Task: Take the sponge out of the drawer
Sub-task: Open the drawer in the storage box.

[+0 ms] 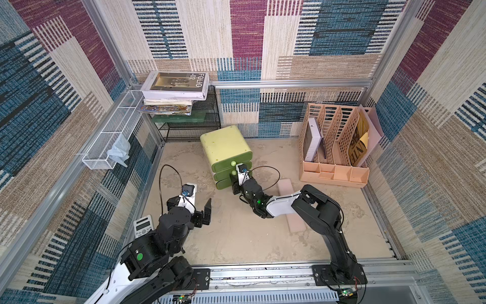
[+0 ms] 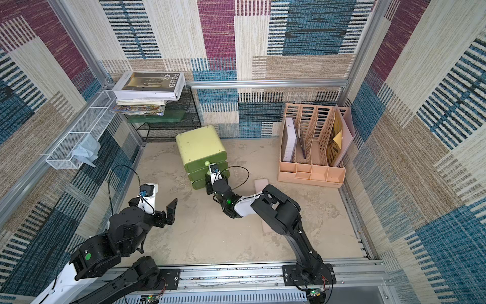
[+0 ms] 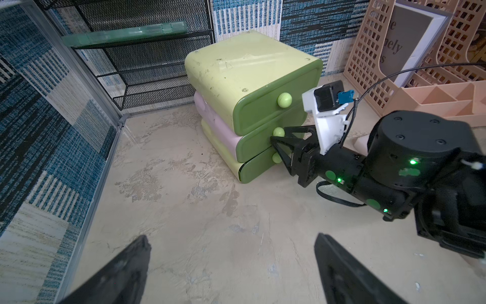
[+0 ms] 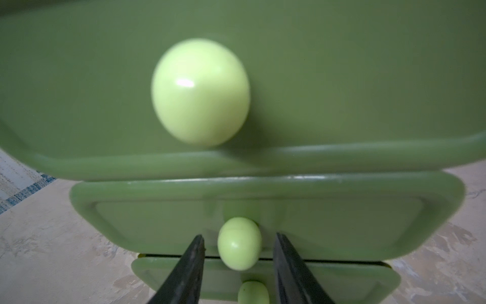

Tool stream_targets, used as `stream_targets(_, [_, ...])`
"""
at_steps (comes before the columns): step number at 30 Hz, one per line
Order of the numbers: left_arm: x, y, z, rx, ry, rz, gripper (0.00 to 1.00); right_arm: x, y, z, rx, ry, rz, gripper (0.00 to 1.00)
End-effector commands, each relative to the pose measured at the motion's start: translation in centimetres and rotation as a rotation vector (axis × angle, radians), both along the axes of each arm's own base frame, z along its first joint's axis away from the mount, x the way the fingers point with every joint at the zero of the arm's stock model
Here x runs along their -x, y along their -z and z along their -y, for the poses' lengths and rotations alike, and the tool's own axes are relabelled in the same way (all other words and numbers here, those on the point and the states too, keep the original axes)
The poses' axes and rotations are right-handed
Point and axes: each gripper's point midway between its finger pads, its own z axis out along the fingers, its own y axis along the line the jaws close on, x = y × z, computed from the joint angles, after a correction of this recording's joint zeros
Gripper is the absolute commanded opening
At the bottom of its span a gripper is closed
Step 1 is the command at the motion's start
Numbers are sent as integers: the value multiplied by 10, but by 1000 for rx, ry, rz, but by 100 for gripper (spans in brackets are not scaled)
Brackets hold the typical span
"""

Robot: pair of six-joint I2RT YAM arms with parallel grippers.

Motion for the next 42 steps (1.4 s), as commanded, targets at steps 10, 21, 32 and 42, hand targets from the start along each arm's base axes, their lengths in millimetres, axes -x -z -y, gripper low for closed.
stream_targets(10, [-1, -3, 0, 14, -3, 12, 100, -6, -11, 0, -41, 38, 32, 37])
stream_targets(21, [-1, -2, 0, 14, -3, 9, 100, -1, -11, 1, -25, 39, 38, 20])
stream_targets(32, [-2, -3, 0, 16, -6, 11, 100, 22, -13, 12, -25, 25, 34, 18])
stream_targets(42, [-2, -3, 0, 17, -4, 10, 100, 27, -18, 13, -19, 11, 27, 17])
